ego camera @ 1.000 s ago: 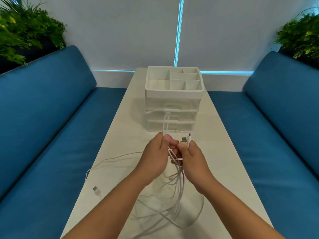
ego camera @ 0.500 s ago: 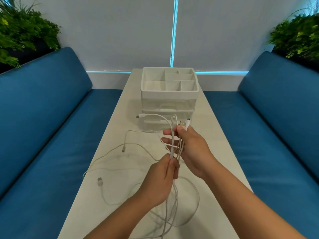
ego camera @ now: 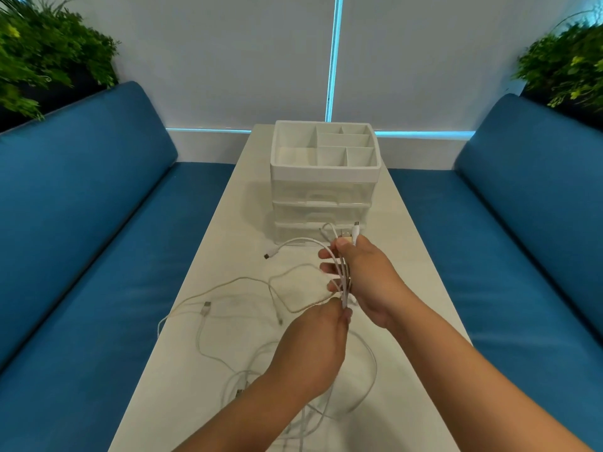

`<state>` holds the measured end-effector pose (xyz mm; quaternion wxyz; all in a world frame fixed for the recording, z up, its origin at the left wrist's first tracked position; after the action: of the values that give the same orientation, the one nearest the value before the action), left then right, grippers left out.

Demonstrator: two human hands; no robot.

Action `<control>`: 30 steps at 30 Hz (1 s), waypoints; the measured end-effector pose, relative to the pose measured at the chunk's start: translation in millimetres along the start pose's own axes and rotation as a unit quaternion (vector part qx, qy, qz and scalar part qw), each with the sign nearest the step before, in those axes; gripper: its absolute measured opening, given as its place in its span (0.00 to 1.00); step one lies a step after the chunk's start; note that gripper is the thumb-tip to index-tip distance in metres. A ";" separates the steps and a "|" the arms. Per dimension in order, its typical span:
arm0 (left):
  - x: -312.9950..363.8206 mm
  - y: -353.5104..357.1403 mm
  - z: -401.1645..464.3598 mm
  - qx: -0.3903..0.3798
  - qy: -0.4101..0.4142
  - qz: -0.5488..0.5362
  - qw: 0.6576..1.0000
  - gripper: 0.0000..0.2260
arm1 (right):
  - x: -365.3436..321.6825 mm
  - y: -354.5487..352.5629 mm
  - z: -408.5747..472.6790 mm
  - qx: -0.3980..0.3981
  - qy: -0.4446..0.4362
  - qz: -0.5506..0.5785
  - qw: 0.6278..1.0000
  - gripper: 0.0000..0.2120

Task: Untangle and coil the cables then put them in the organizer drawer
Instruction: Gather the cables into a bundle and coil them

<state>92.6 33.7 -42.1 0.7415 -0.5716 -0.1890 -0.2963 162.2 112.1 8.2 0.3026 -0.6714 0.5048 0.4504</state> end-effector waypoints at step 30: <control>-113.8 -47.9 -6.6 0.249 -0.203 0.006 0.947 0.22 | -10.8 -40.0 16.9 0.071 -0.015 -0.097 0.993 0.09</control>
<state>-24.9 44.6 -79.1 0.8079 -0.4182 -0.3996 -0.1126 194.3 143.4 9.2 0.3991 -0.6876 0.4630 0.3918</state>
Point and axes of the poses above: each hand's wrist, its own z-axis towards the middle knuckle, its own y-axis out of the palm, x = y × z, the point moved 4 cm from there along z, towards the middle knuckle, and after that the axes turned 10 degrees about y, right-handed, at the moved point
